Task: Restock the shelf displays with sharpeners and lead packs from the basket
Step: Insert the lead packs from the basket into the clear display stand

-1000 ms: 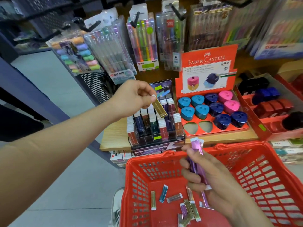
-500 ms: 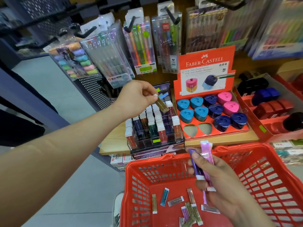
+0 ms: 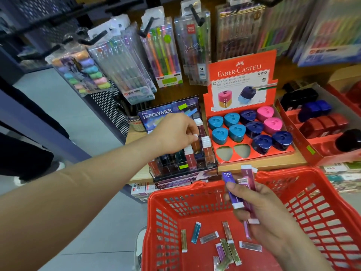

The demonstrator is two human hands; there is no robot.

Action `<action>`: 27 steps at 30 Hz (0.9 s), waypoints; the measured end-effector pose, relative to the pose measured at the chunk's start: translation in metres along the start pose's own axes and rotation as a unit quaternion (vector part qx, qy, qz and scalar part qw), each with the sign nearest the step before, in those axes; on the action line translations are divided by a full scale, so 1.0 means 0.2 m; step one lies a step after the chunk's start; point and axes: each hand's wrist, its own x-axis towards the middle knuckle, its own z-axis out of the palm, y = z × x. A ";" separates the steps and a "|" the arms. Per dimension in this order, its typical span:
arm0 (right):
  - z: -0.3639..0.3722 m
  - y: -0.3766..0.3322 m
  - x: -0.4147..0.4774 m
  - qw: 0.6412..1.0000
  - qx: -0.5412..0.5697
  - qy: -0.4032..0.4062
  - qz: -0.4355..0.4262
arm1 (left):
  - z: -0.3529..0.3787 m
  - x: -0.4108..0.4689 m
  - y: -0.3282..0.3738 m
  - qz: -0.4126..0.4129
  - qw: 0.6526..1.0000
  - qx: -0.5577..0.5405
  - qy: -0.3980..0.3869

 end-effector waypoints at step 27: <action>0.17 -0.02 -0.05 0.997 -0.030 -0.003 -0.070 | -0.17 -0.29 0.10 -0.089 0.911 -0.298 -0.272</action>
